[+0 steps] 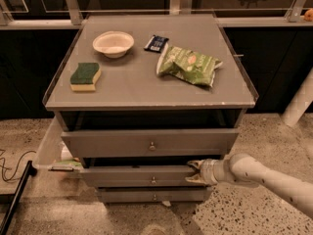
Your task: Open middle drawer
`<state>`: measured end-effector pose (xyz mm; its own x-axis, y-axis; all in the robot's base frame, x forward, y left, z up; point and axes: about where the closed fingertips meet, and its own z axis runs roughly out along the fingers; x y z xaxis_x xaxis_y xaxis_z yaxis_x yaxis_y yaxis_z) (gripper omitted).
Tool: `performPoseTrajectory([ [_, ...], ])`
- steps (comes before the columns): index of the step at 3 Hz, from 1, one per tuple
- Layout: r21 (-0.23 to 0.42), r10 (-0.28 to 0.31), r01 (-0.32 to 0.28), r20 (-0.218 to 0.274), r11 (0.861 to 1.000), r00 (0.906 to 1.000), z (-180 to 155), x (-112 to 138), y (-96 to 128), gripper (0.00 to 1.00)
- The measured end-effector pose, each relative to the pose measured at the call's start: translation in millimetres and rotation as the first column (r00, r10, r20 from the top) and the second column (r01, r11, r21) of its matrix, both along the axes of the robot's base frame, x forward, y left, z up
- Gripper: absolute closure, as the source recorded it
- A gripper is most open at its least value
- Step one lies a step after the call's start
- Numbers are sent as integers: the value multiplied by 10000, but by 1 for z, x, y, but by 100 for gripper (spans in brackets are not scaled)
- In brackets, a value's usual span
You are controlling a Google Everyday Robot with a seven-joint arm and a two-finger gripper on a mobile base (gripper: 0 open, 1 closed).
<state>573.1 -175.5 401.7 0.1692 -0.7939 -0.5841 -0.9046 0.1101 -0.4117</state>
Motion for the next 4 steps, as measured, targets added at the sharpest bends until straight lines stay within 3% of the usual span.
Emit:
performPoseTrajectory([
  [2,73,-1,2,-89,10000,10000,2,-6,-1,100],
  [4,221,-35,44,-435,9997,9990,4,-36,-5,100],
])
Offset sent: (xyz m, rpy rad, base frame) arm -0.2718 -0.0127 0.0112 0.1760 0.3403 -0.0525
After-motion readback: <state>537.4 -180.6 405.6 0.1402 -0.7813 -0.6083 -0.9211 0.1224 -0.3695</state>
